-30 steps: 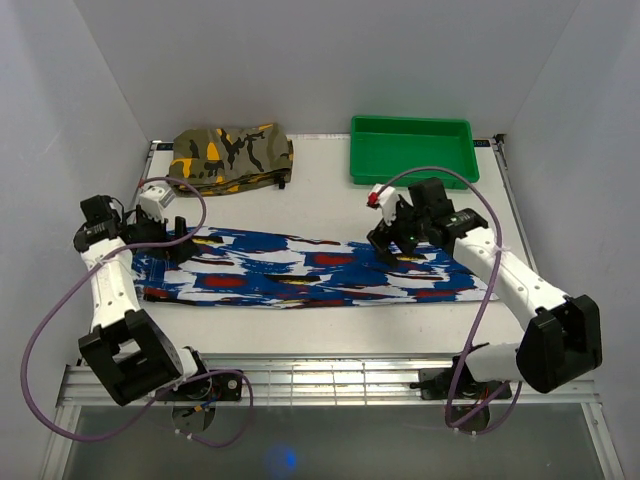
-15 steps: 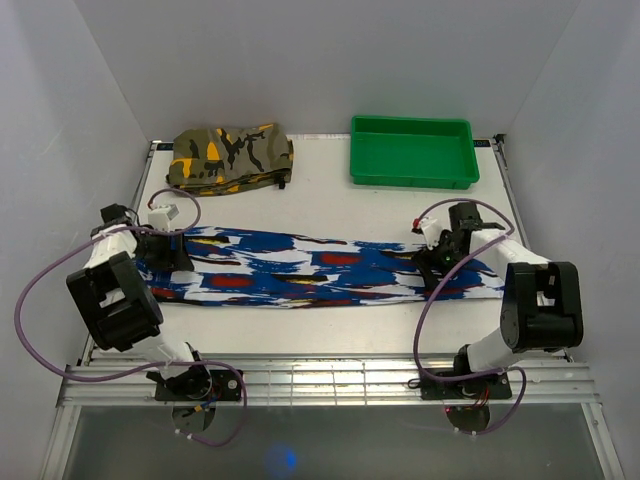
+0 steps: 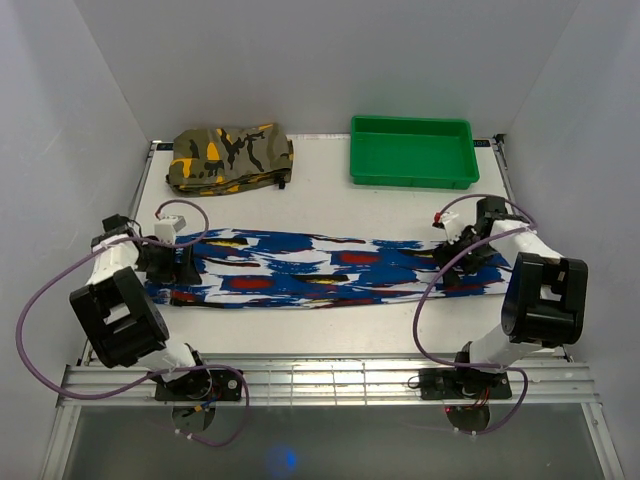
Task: Fold and stack the trousers
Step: Fold the trousers
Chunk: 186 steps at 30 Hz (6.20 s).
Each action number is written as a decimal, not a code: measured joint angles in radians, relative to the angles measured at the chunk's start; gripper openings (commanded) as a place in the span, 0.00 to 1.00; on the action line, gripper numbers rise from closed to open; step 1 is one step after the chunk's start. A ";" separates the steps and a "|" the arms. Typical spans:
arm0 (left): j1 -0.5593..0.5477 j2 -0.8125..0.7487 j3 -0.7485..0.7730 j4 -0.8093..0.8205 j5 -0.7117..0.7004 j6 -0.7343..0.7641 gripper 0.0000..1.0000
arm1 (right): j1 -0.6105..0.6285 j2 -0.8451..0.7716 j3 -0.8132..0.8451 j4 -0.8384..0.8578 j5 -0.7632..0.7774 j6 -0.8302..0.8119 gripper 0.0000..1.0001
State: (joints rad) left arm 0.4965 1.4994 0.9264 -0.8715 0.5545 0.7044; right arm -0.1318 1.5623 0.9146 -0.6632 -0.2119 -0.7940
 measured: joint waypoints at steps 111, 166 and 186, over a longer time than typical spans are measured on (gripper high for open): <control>-0.164 -0.058 0.185 0.214 0.323 -0.030 0.71 | 1.374 0.463 -0.172 1.751 0.502 -0.324 0.08; -0.375 -0.760 -0.707 0.643 0.185 0.547 0.16 | 1.019 0.082 0.267 0.780 0.023 0.292 0.80; -0.394 -1.048 -0.881 0.727 0.163 0.921 0.36 | 1.054 0.446 0.581 0.488 -0.377 0.747 0.44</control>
State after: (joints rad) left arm 0.1024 0.4519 0.0452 -0.1448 0.7170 1.6257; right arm 0.9218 2.0079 1.4960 -0.1749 -0.5892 -0.0467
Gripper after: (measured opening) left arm 0.372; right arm 0.582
